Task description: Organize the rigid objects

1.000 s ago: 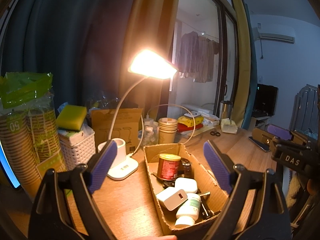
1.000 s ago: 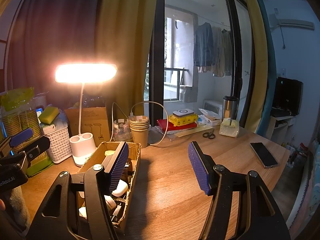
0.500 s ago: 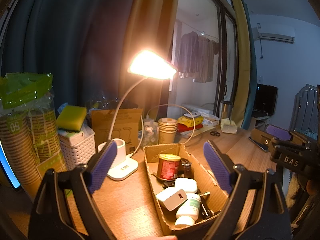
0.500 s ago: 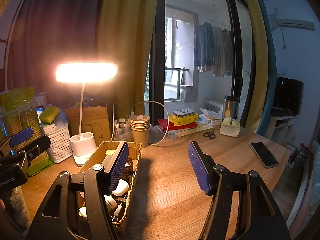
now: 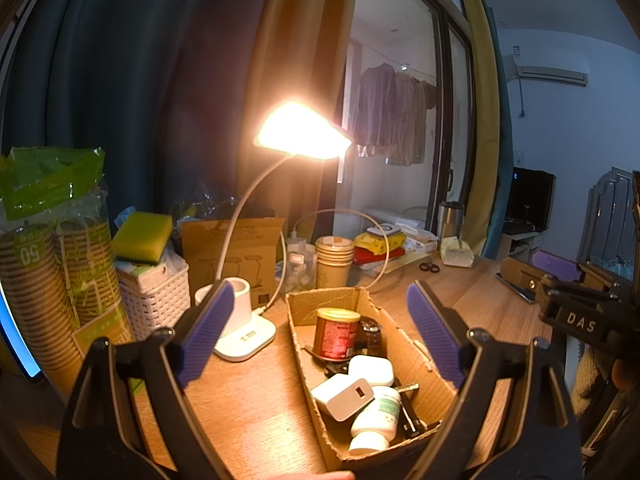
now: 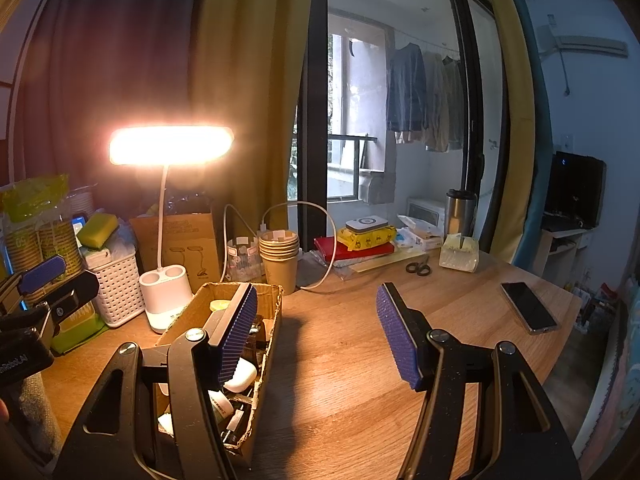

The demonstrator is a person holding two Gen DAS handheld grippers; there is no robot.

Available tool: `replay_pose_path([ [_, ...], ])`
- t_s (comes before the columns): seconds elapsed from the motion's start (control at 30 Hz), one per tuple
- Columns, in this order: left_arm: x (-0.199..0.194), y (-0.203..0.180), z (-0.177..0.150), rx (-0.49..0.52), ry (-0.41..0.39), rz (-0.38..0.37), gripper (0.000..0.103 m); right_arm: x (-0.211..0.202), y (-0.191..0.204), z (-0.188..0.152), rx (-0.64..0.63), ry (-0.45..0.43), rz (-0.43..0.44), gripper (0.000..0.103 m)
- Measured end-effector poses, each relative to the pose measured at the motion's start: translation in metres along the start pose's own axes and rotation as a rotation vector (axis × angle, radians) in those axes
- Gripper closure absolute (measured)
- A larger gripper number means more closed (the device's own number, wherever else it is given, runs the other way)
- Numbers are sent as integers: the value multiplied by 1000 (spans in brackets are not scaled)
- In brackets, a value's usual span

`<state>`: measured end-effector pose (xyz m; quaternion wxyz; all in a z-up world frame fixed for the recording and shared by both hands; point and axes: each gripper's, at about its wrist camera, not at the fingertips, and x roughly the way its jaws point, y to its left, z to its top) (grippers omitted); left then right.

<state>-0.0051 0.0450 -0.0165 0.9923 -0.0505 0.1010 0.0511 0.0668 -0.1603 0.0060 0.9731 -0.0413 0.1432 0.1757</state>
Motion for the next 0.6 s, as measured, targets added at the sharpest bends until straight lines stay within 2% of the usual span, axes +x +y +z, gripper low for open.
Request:
replay_pose_path([
  [0.6,-3,2,0,-1,-21,10,13,2,-1,-1,-1,4,0,37],
])
